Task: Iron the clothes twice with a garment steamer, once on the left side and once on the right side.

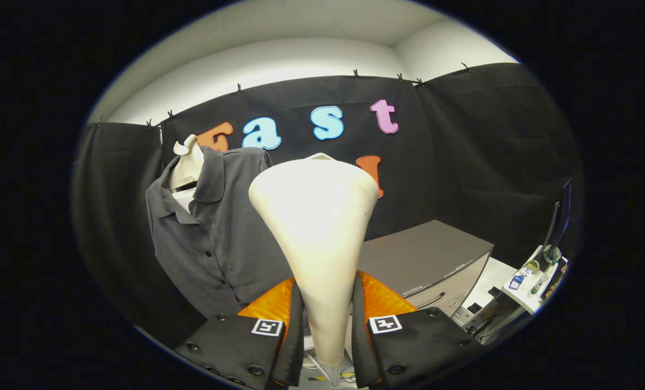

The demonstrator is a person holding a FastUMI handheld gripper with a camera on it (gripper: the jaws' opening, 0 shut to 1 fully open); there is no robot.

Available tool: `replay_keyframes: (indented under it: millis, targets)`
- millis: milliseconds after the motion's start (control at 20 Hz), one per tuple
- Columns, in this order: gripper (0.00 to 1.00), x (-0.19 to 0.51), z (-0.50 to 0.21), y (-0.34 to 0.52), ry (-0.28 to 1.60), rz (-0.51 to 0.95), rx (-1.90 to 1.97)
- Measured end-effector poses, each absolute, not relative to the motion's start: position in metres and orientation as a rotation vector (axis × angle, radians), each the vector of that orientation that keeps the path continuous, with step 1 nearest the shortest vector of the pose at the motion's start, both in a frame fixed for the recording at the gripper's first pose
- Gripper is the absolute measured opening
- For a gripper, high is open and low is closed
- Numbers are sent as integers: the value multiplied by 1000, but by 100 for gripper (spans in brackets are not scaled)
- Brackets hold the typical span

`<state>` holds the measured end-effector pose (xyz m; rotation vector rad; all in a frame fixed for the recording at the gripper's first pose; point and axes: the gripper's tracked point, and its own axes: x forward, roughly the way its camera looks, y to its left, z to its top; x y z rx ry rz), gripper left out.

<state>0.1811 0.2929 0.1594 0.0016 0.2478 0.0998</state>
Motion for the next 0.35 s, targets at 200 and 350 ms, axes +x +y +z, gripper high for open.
replay_keyframes:
  millis: [200,350]
  targets:
    - [44,176,157,288,247,95,8]
    - [44,168,158,284,242,93,10]
